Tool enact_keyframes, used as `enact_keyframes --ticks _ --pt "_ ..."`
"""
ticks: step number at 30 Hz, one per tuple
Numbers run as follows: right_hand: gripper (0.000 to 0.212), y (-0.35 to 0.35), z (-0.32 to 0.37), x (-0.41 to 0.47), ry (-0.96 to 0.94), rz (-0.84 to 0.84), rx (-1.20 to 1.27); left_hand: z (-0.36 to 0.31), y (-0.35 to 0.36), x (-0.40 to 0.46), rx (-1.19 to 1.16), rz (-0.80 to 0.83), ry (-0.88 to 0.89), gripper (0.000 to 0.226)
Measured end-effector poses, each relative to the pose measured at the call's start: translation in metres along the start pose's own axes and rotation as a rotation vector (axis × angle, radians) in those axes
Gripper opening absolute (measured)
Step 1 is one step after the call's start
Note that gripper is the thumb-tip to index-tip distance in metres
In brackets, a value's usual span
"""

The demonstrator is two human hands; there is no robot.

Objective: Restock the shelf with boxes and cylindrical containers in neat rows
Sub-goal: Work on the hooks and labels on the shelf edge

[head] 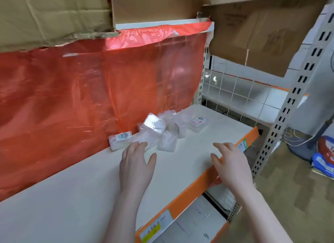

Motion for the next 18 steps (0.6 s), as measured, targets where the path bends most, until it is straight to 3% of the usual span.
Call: enact_keyframes --ticks 18 --pt "0.029 0.094 -0.004 0.196 -0.275 0.175 0.132 -0.023 0.087 0.037 0.154 -0.248 -0.362 0.043"
Point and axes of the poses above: each hand's wrist, its own x-axis towards the middle knuckle, its own y-axis out of the palm, z = x × y, the point moved 6 cm from there along x, towards the middle knuckle, and after that the axes turned 13 degrees about -x, right-handed, at the moved point
